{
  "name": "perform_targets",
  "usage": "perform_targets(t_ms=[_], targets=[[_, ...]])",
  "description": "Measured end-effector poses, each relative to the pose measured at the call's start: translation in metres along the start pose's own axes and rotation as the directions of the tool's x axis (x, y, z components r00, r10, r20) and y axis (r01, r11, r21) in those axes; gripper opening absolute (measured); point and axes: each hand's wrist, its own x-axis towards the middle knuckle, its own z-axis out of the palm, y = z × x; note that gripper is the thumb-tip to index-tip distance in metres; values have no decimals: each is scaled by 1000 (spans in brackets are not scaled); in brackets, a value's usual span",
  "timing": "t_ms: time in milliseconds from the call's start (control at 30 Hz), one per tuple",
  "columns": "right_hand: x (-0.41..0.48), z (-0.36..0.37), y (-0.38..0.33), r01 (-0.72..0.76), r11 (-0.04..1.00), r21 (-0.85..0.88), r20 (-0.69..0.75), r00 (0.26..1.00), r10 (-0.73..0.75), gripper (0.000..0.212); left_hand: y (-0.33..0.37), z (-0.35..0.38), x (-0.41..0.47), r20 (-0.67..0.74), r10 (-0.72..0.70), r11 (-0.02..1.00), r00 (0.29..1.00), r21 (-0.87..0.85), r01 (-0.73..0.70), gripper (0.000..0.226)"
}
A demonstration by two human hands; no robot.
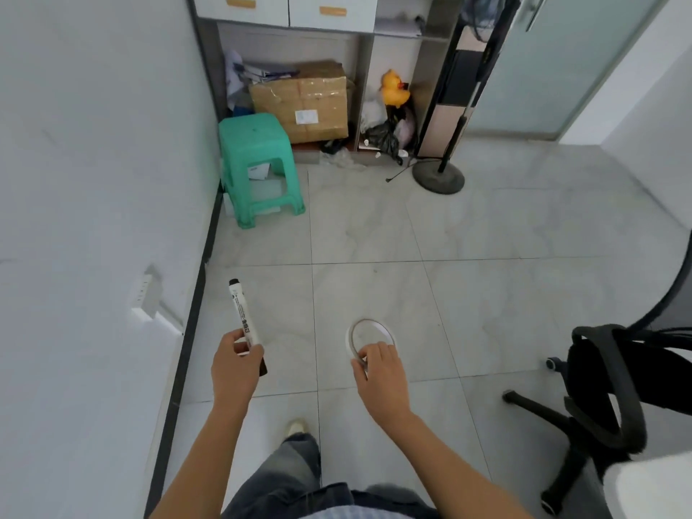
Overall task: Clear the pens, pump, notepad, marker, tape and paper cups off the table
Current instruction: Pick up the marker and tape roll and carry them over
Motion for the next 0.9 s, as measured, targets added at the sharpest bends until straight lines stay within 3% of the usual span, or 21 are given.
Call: perform_targets(t_ms=[133, 367, 500, 767, 900], targets=[[42, 11, -21, -20, 1000, -19, -9, 1000, 20, 12, 30, -5, 59, -20, -15, 999, 1000, -46, 14, 36], [96, 15, -13, -162, 986, -35, 17, 987, 162, 18, 40, 29, 105, 127, -93, 996, 988, 17, 91, 37], [152, 24, -8, -182, 983, -25, -1, 983, 182, 19, 61, 46, 149, 116, -83, 997, 990, 15, 82, 37], [322, 23, 11, -41, 999, -22, -154, 987, 37, 10, 130, 106, 253, 45, -74, 997, 996, 6, 74, 34], [410, 10, 25, -32, 999, -44, -199, 980, 23, 16, 182, 156, 303, 42, -31, 999, 999, 32, 29, 34]])
